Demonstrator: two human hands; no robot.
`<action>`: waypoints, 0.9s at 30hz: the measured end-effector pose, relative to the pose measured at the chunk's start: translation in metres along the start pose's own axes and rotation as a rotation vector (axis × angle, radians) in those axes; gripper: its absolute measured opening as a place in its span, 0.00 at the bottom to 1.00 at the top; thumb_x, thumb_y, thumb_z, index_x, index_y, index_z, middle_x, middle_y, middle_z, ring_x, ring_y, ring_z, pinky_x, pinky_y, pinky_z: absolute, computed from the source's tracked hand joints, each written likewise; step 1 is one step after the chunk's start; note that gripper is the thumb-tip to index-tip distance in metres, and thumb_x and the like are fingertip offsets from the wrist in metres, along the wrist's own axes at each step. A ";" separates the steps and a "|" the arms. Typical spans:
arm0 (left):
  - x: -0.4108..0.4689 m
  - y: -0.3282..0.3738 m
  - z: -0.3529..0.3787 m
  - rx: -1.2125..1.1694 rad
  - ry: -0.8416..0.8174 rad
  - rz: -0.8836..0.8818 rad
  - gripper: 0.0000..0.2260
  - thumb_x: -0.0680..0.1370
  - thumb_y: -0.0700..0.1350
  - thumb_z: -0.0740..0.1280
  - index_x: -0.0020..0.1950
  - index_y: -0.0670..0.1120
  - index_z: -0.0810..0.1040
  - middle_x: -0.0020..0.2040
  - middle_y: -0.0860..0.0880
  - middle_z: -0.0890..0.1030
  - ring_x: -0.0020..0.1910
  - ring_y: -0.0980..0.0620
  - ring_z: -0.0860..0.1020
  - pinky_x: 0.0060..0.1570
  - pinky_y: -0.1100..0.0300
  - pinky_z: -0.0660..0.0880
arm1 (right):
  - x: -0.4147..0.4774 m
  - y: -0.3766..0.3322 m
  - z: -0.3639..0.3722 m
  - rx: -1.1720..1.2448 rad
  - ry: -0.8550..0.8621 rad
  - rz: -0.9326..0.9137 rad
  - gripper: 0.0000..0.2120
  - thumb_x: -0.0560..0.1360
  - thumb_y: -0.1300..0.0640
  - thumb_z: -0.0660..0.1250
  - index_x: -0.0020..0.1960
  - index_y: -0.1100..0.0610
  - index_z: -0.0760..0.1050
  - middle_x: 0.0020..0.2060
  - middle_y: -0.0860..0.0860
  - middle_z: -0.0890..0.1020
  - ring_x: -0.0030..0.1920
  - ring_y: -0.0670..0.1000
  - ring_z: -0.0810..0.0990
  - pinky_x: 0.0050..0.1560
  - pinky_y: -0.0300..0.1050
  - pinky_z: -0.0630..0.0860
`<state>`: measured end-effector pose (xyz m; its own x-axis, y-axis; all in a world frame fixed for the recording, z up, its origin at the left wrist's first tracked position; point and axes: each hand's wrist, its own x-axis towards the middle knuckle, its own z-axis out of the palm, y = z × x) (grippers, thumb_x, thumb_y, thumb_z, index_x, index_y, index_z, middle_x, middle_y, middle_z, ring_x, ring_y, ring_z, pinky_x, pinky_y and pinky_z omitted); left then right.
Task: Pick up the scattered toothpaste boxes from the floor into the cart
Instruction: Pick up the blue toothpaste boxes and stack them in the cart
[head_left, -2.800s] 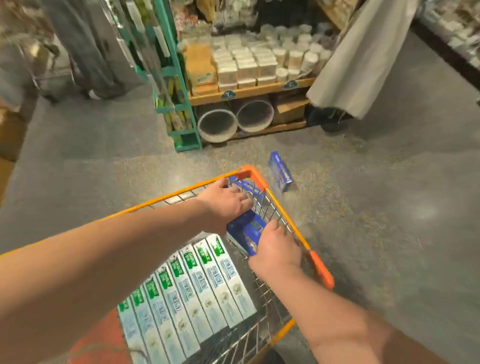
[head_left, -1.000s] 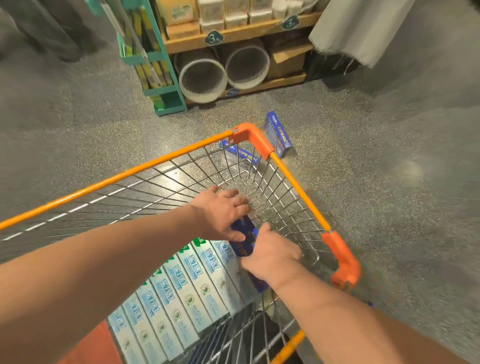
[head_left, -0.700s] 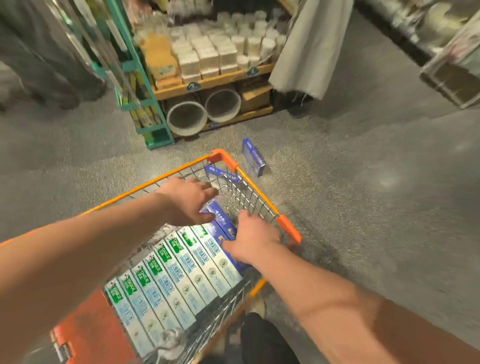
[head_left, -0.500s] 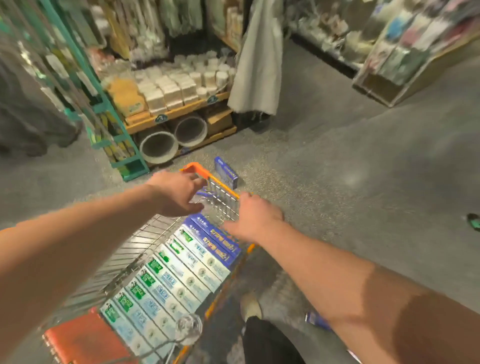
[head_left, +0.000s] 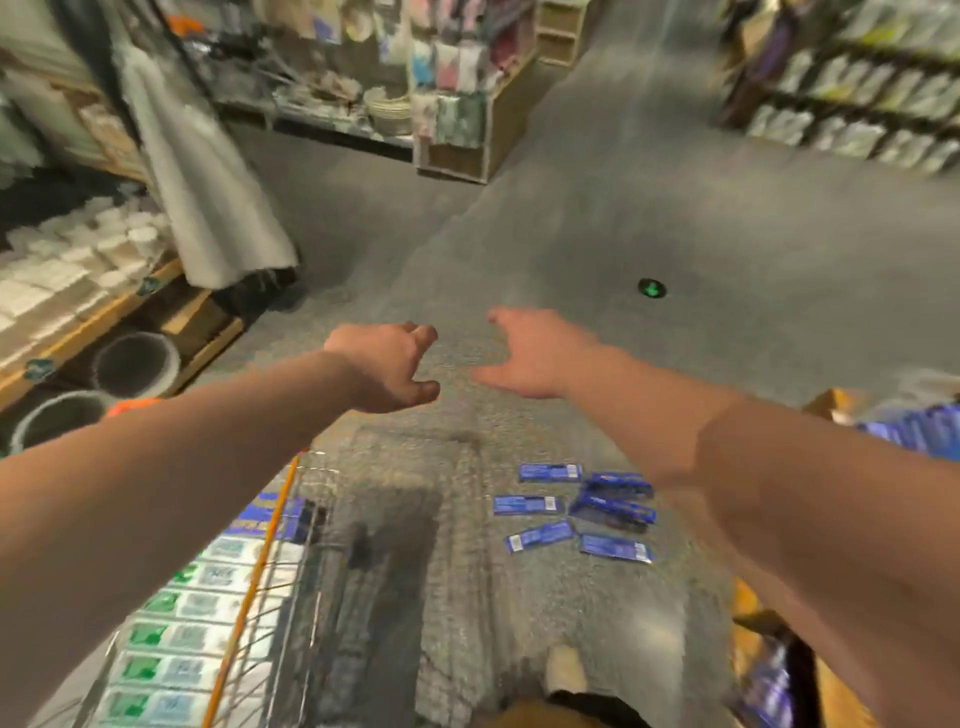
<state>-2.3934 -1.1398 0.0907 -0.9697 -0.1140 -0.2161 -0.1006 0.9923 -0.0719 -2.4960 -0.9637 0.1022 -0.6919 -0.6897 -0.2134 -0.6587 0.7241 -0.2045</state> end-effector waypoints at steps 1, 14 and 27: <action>0.013 0.021 -0.001 0.000 -0.010 0.025 0.32 0.77 0.67 0.62 0.75 0.50 0.65 0.69 0.47 0.76 0.64 0.42 0.78 0.56 0.49 0.77 | -0.009 0.025 -0.004 0.017 -0.003 0.018 0.39 0.72 0.34 0.71 0.75 0.54 0.69 0.70 0.57 0.76 0.69 0.60 0.75 0.66 0.51 0.74; 0.188 0.253 0.051 -0.047 -0.181 0.143 0.31 0.76 0.67 0.61 0.72 0.48 0.68 0.64 0.45 0.77 0.60 0.42 0.78 0.54 0.47 0.77 | -0.036 0.318 0.033 0.106 -0.105 0.198 0.40 0.73 0.37 0.71 0.77 0.57 0.65 0.66 0.58 0.78 0.65 0.61 0.77 0.62 0.51 0.76; 0.383 0.338 0.227 -0.100 -0.349 0.329 0.29 0.77 0.66 0.64 0.69 0.47 0.69 0.63 0.44 0.75 0.61 0.40 0.77 0.48 0.49 0.72 | 0.078 0.475 0.186 0.153 -0.236 0.340 0.38 0.76 0.39 0.71 0.79 0.54 0.61 0.66 0.57 0.77 0.66 0.59 0.76 0.61 0.51 0.74</action>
<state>-2.7482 -0.8592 -0.2372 -0.8230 0.2141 -0.5261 0.1614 0.9762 0.1447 -2.8074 -0.6736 -0.1895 -0.7635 -0.4069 -0.5014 -0.3418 0.9135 -0.2209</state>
